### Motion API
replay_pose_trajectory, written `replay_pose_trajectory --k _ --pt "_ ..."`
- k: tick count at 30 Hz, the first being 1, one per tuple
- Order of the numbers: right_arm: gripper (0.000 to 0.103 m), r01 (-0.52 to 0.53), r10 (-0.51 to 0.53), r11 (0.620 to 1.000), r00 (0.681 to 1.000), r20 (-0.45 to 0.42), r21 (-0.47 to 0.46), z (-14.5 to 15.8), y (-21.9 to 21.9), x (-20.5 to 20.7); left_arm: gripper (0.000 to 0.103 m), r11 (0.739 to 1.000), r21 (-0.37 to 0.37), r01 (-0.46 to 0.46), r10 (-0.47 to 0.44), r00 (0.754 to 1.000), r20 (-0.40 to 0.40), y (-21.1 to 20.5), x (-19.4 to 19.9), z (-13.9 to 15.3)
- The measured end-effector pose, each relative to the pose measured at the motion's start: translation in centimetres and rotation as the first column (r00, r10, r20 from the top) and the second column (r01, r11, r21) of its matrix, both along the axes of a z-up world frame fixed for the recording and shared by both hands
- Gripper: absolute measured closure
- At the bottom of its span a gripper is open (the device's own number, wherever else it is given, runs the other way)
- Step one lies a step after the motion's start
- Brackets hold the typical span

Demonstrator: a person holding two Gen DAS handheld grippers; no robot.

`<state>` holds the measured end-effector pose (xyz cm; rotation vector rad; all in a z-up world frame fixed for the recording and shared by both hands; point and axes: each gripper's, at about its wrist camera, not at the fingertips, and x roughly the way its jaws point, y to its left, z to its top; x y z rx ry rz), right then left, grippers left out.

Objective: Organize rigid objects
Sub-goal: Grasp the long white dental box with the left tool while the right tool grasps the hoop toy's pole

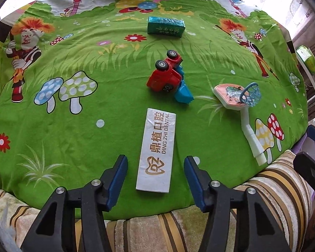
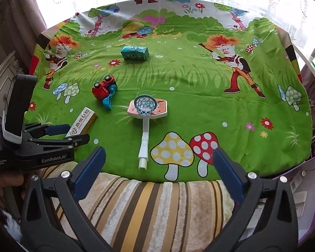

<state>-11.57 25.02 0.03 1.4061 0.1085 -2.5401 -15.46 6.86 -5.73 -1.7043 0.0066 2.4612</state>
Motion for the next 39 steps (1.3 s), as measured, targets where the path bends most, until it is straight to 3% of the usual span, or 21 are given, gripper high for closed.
replay_pose_trajectory --k 4,6,9,15,27,30,39 --pt "0.006 -0.014 0.014 1.0 0.999 0.037 0.012 -1.1 -0.7 -1.1 0.053 0.999 -0.035 0.0 -0.001 1.0 -0.014 0.3 0.0 0.0" --pt "0.012 -0.022 0.021 1.0 0.998 0.058 0.023 -1.8 -1.0 -1.5 0.063 0.999 -0.046 -0.008 0.007 1.0 -0.025 0.2 0.1 0.0" --pt "0.017 -0.043 0.04 0.998 0.996 0.083 0.035 -2.5 -1.7 -2.1 0.07 0.999 -0.049 -0.003 0.001 0.999 -0.037 0.4 0.3 0.1" --pt "0.026 -0.075 0.069 0.996 0.99 0.123 0.044 -3.8 -2.8 -3.1 0.071 1.0 -0.003 -0.014 0.014 0.999 -0.047 -0.1 0.5 0.1" --pt "0.066 -0.084 0.071 0.995 0.979 0.189 0.057 -5.4 -3.3 -4.2 0.071 0.999 0.028 -0.022 0.023 0.998 -0.053 -0.3 0.4 0.1" --pt "0.087 -0.078 0.069 0.996 0.98 0.186 0.042 -5.3 -3.0 -4.0 0.071 0.999 0.032 -0.023 0.024 0.998 -0.055 -0.4 0.4 0.1" --pt "0.089 -0.081 0.075 0.996 0.988 0.133 0.045 -4.6 -3.2 -3.3 0.071 0.998 0.05 -0.027 0.03 0.998 -0.063 -0.7 0.6 0.4"
